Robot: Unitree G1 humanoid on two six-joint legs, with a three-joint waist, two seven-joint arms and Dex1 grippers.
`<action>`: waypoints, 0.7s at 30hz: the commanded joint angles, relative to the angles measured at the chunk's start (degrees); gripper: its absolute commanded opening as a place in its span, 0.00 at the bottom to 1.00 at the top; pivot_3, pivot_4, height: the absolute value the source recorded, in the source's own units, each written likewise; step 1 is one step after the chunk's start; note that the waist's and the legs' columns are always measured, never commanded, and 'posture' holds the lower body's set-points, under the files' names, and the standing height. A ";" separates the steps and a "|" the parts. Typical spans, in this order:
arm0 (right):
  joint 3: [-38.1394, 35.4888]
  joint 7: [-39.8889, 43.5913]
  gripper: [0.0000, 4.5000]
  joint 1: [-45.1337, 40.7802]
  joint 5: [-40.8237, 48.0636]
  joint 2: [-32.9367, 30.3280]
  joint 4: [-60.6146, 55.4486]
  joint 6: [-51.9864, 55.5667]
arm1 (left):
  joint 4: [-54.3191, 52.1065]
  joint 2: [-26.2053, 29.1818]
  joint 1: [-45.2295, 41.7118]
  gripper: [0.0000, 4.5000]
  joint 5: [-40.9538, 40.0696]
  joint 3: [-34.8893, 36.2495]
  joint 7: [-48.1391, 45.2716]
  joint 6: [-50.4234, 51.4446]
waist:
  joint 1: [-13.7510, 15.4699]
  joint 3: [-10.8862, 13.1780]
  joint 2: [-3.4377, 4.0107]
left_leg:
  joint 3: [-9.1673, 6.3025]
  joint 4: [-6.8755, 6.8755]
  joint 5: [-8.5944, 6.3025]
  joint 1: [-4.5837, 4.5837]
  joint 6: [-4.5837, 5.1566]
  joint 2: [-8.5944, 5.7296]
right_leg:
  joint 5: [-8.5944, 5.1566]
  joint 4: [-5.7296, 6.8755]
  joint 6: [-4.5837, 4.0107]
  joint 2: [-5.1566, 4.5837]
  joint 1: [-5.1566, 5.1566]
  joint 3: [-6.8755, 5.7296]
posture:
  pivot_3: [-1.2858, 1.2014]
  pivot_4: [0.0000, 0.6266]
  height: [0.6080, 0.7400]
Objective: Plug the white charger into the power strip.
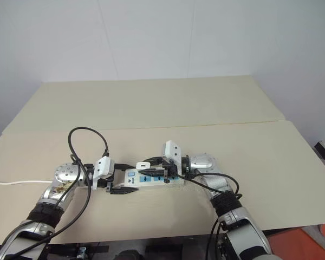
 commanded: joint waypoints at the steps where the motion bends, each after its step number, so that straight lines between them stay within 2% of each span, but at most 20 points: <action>1: 5.31 -0.96 0.26 5.23 -7.11 -1.88 5.79 1.68 | -2.03 0.02 0.07 0.73 0.71 -1.47 -2.05 -1.64 | 0.01 -0.01 -0.01 | 0.00 0.00 0.00 0.00 0.00 0.00 | 0.00 0.00 0.00 0.00 0.00 0.00 | 0.52 0.24 1.00; 8: 4.04 -0.81 0.26 5.52 -7.03 -3.99 8.41 1.37 | -2.49 0.48 0.30 0.73 0.46 -1.33 -2.39 -1.46 | 0.19 -0.14 -0.08 | -0.01 -0.06 0.00 0.02 0.00 0.00 | -0.02 -0.02 -0.01 0.00 0.02 0.00 | 0.52 0.24 1.00; 21: 4.90 1.25 0.26 0.17 -6.65 -0.12 12.09 0.52 | -3.65 0.83 1.35 0.73 0.36 -1.27 -2.08 -1.64 | -0.36 -0.17 -0.10 | -0.03 -0.19 0.00 0.06 0.00 0.06 | -0.05 0.07 -0.10 0.06 -0.01 0.00 | 0.52 0.24 1.00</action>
